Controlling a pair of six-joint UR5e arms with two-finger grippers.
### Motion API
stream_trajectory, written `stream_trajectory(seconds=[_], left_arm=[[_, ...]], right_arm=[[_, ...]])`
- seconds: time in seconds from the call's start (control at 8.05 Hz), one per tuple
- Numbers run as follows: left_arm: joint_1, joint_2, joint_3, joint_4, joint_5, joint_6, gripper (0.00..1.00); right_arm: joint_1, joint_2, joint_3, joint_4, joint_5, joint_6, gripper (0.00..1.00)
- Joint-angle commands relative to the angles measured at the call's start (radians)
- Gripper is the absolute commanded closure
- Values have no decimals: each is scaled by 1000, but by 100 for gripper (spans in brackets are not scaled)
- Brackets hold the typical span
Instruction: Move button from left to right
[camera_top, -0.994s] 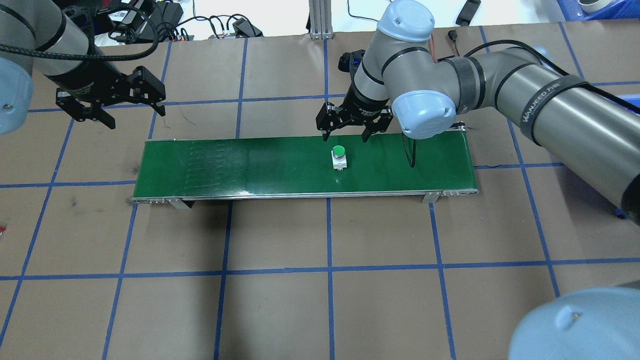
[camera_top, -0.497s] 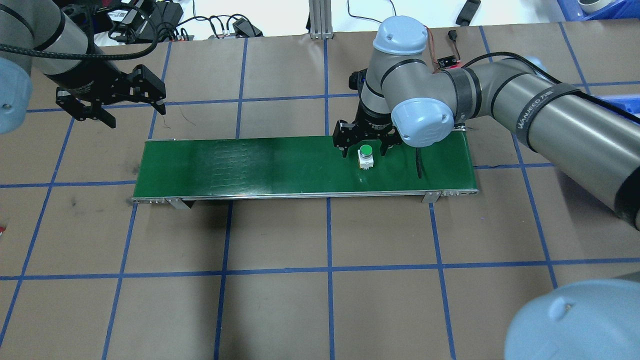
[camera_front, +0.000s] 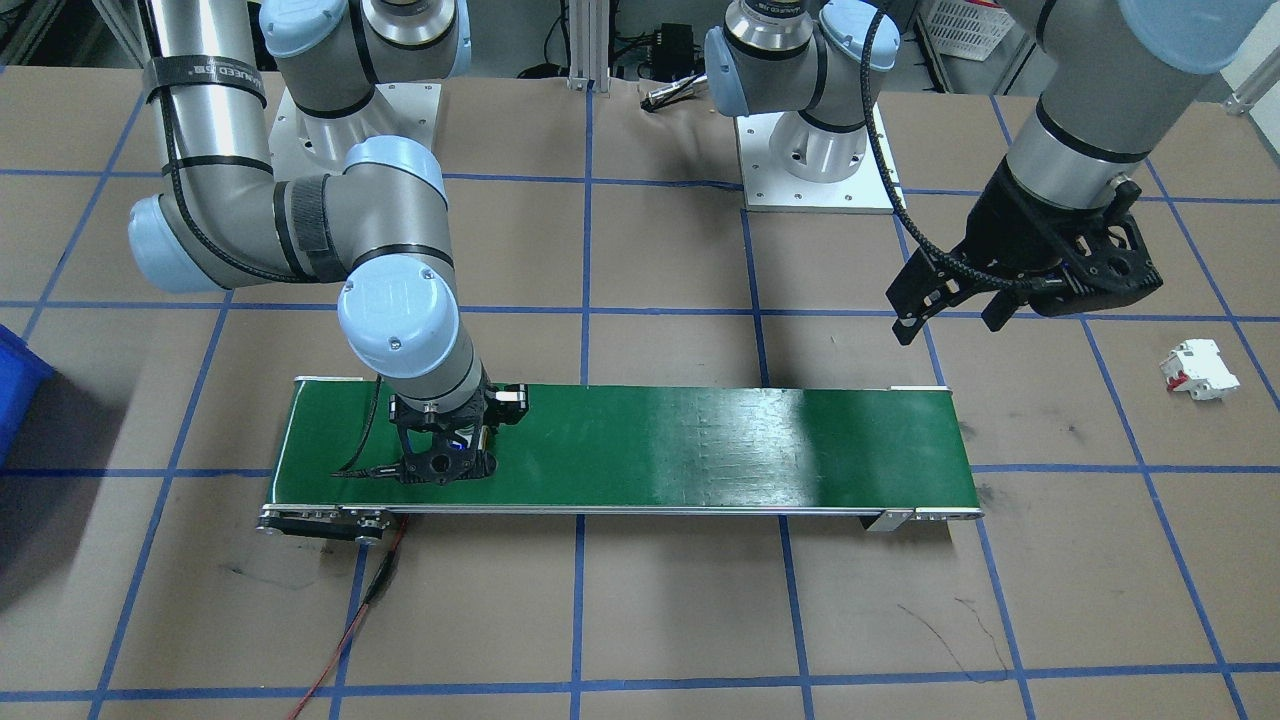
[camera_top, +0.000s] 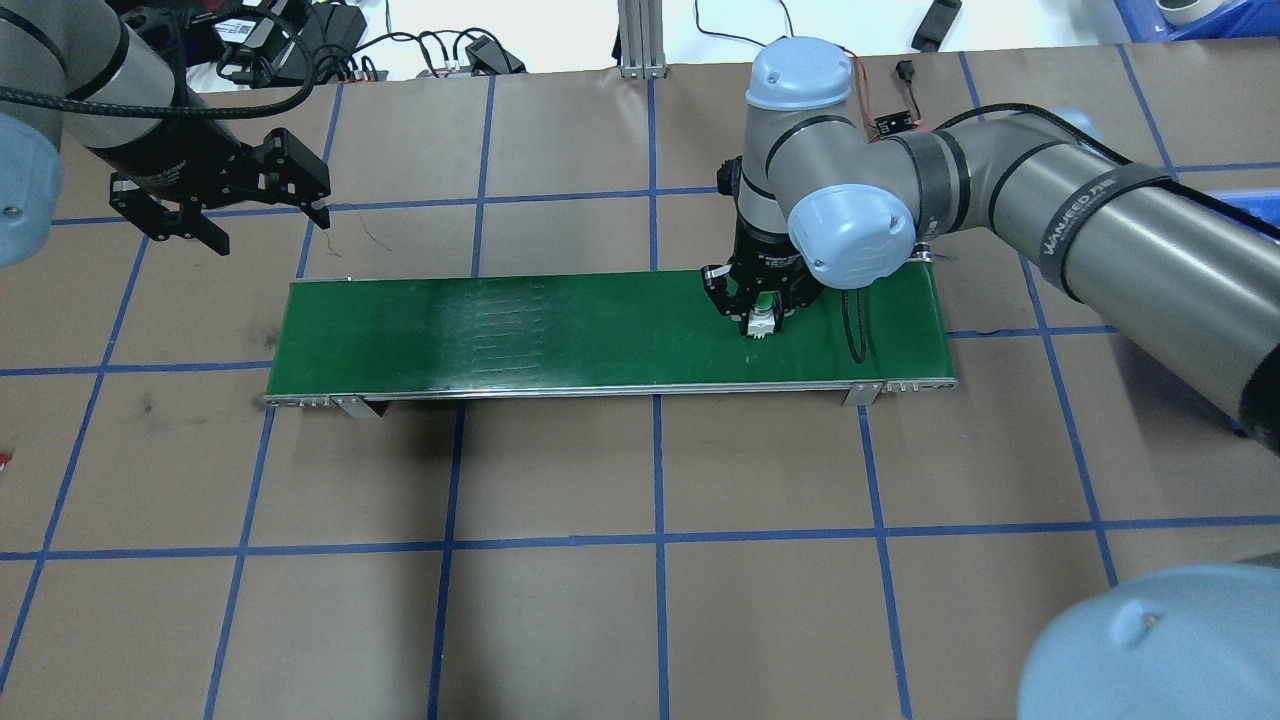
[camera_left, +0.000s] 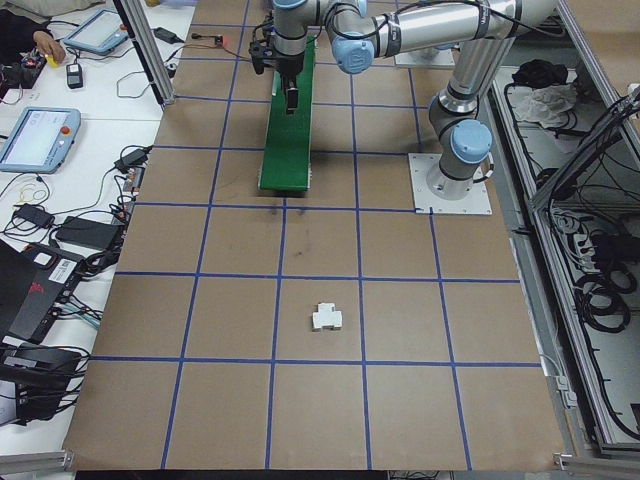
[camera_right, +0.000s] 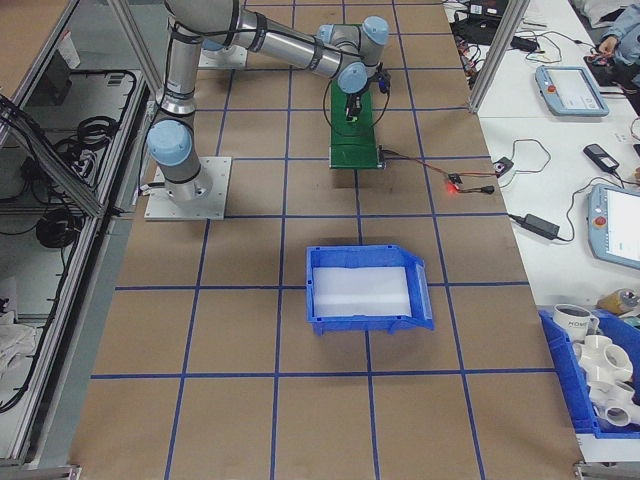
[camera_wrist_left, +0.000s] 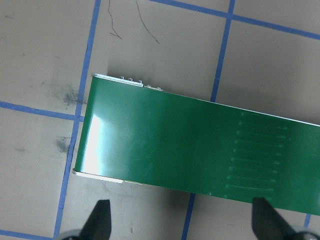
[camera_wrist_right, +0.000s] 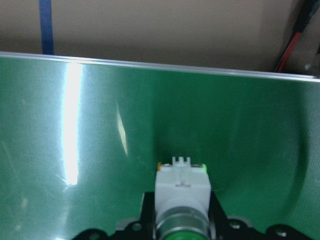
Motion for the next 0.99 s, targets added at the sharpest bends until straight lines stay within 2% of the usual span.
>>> stream_trajectory(seconds=[0.0, 0.25, 0.37, 0.5, 0.62, 0.75, 0.87], left_arm=[[0, 0, -2, 1, 4, 1, 0], [0, 0, -5, 1, 1, -1, 0], [0, 0, -5, 1, 1, -1, 0], [0, 0, -5, 1, 1, -1, 0], [0, 0, -5, 1, 1, -1, 0], [0, -2, -5, 0, 4, -2, 0], [0, -2, -7, 1, 4, -1, 0]], right_arm=[[-27, -29, -43, -1, -11, 6, 100], [-102, -87, -48, 0, -30, -3, 100], [-162, -123, -54, 17, -31, -20, 100], [-232, -159, -81, 54, -57, -32, 100], [-306, -176, -115, 66, -69, -119, 100], [-393, -192, -128, 122, -71, -171, 100], [-482, -215, -129, 140, -62, -263, 100]])
